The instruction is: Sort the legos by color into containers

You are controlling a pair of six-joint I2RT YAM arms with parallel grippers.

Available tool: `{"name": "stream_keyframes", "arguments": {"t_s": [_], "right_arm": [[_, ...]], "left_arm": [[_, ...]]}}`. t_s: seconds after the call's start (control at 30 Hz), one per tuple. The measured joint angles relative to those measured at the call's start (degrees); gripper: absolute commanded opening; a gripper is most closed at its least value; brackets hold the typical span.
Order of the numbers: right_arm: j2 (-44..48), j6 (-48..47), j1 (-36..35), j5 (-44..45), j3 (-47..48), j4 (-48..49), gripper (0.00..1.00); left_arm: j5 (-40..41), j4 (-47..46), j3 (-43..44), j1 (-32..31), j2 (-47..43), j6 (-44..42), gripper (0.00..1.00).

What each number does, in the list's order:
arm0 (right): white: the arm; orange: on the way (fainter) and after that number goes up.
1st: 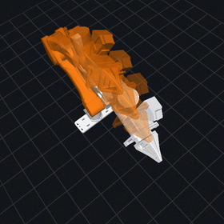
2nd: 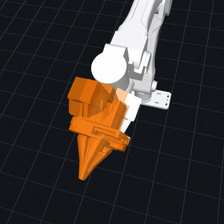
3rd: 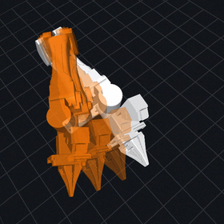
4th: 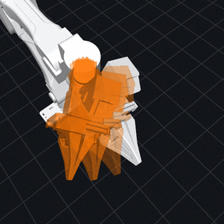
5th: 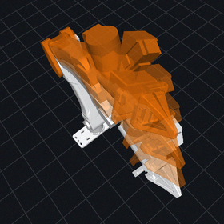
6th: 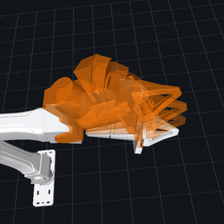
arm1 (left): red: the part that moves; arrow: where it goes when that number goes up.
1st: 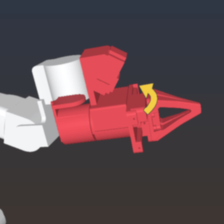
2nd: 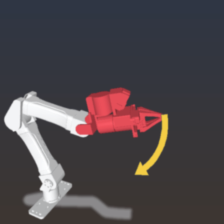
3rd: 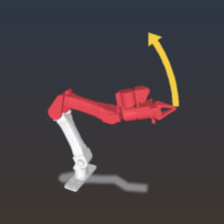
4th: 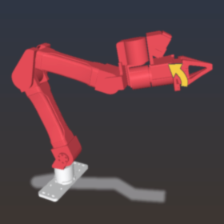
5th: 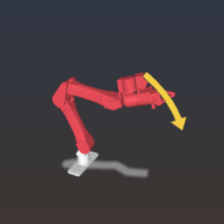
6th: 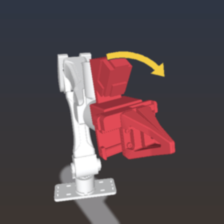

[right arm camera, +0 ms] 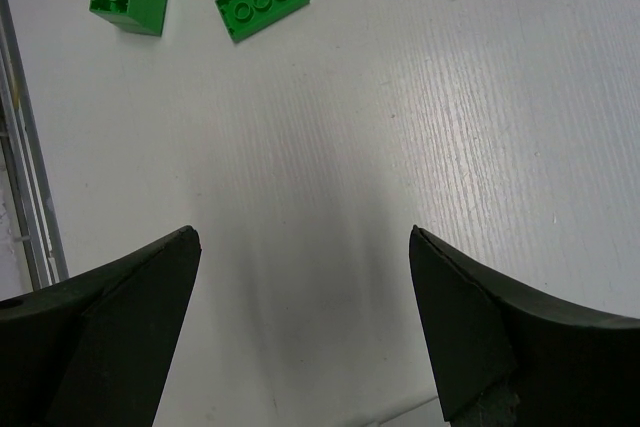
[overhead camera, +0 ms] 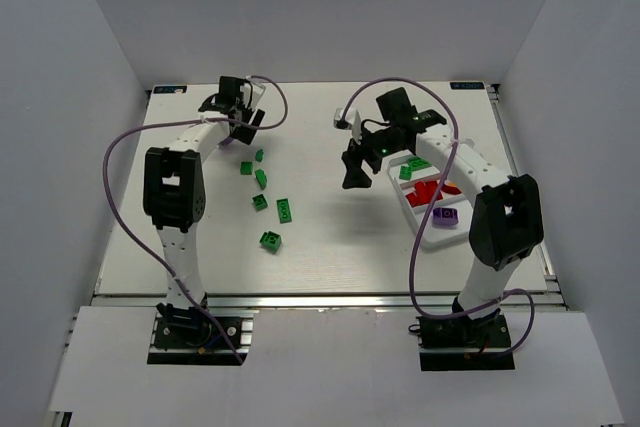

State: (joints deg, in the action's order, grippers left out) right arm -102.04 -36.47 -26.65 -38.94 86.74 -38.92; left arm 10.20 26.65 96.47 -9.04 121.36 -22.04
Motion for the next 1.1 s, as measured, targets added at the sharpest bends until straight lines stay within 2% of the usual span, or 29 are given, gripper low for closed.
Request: {"name": "stream_keyframes", "arguments": {"t_s": [0.33,0.53,0.63,0.77,0.9,1.0,1.1], "right_arm": [[-0.63,-0.04,1.9,0.35,0.0,-0.39,0.89],[-1.46,-0.02,2.99,0.44,0.02,-0.39,0.89],[-2.16,-0.02,3.43,0.44,0.07,-0.42,0.89],[-2.78,-0.02,3.69,0.44,0.07,-0.46,0.89],[-2.84,-0.02,3.78,0.42,0.07,-0.57,0.89],[-2.84,-0.02,3.78,0.42,0.09,-0.61,0.89],[-2.84,-0.02,3.8,0.42,0.09,-0.61,0.89]], "left_arm": [[-1.7,0.09,8.07,2.99,7.39,-2.27,0.81],[-4.17,0.92,8.74,4.39,9.07,-2.58,0.79],[-5.27,0.96,8.76,4.72,9.07,-2.58,0.75],[-6.78,1.18,8.81,4.76,9.07,-2.54,0.68],[-8.07,1.18,8.81,4.81,9.07,-1.86,0.52],[-9.35,1.18,8.81,4.85,9.07,-1.27,0.49],[-10.14,1.11,8.83,4.92,9.07,-0.52,0.38]]}}
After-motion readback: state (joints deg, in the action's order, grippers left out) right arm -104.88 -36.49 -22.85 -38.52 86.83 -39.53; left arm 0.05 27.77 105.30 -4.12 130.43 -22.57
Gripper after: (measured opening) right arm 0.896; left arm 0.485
